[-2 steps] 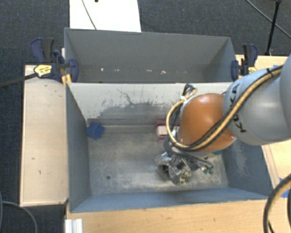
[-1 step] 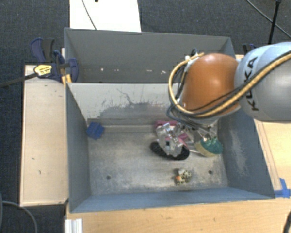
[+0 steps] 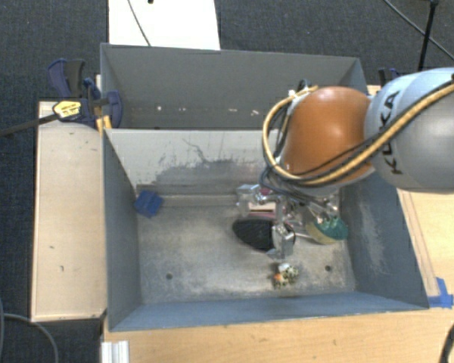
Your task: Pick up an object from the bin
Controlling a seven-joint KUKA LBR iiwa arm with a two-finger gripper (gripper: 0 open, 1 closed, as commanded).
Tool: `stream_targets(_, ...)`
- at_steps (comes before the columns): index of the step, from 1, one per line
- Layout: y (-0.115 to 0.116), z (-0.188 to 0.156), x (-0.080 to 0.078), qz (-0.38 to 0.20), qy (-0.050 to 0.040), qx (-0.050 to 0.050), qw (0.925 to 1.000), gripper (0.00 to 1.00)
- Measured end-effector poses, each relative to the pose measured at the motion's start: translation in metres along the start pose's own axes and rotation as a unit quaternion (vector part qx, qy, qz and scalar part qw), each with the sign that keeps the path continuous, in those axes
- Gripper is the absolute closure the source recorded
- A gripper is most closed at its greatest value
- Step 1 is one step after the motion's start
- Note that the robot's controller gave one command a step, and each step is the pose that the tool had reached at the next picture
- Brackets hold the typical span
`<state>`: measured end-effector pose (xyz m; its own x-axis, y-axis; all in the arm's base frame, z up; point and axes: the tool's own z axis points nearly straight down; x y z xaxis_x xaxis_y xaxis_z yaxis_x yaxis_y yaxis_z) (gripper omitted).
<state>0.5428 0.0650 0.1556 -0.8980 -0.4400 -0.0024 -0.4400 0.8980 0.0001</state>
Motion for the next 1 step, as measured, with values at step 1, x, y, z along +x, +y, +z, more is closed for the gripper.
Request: stream_targets(1, -0.0181, 0.0866, -0.0177, -0.221, 0.0020, -0.002, 0.9752, 0.00)
